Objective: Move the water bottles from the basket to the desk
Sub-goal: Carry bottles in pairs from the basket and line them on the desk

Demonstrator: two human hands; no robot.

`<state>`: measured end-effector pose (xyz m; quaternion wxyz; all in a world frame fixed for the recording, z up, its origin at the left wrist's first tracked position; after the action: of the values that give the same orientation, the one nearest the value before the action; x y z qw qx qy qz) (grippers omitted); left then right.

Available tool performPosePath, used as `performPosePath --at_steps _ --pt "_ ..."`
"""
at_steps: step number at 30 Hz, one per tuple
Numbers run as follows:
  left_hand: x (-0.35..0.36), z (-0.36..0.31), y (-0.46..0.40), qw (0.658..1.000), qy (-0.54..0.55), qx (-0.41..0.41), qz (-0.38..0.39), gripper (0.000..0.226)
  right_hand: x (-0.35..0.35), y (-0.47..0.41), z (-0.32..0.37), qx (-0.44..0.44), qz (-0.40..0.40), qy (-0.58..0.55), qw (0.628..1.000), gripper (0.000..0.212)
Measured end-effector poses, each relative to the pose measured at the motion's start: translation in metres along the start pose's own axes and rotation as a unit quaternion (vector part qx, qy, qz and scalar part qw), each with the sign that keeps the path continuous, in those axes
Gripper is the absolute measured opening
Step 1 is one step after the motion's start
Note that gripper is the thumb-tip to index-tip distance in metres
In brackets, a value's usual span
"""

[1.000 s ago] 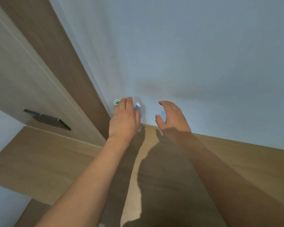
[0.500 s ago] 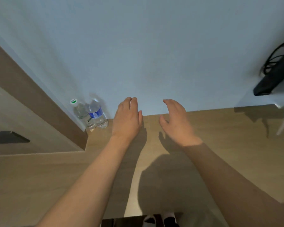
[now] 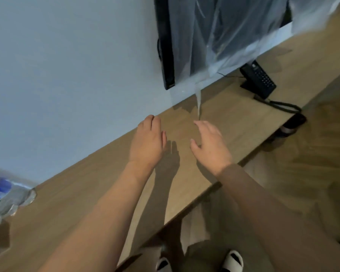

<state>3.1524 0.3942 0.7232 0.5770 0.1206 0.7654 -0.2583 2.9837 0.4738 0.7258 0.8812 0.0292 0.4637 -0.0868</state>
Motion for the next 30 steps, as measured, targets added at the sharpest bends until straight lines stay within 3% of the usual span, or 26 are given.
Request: performPosePath --at_steps 13,20,30 --pt "0.11 -0.371 -0.109 0.971 0.065 0.229 0.04 0.043 -0.197 0.087 -0.302 0.214 -0.134 0.017 0.968 0.056" --pt "0.163 -0.497 -0.168 0.938 0.087 0.329 0.059 0.042 -0.259 0.097 -0.408 0.271 -0.171 0.053 0.946 0.059" --pt "0.243 -0.649 -0.323 0.922 0.105 0.366 0.076 0.04 -0.358 0.008 -0.562 0.325 -0.181 0.075 0.925 0.055"
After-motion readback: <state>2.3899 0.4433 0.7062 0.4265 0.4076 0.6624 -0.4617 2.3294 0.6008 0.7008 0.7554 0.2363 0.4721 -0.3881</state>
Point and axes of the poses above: each hand's wrist, its own y-axis away from the middle knuckle, its own x-axis out of the palm, z = x × y, the point moved 2 cm from there along -y, towards the middle knuckle, and after that the axes turned 6 degrees about z, right-handed, at the moved point
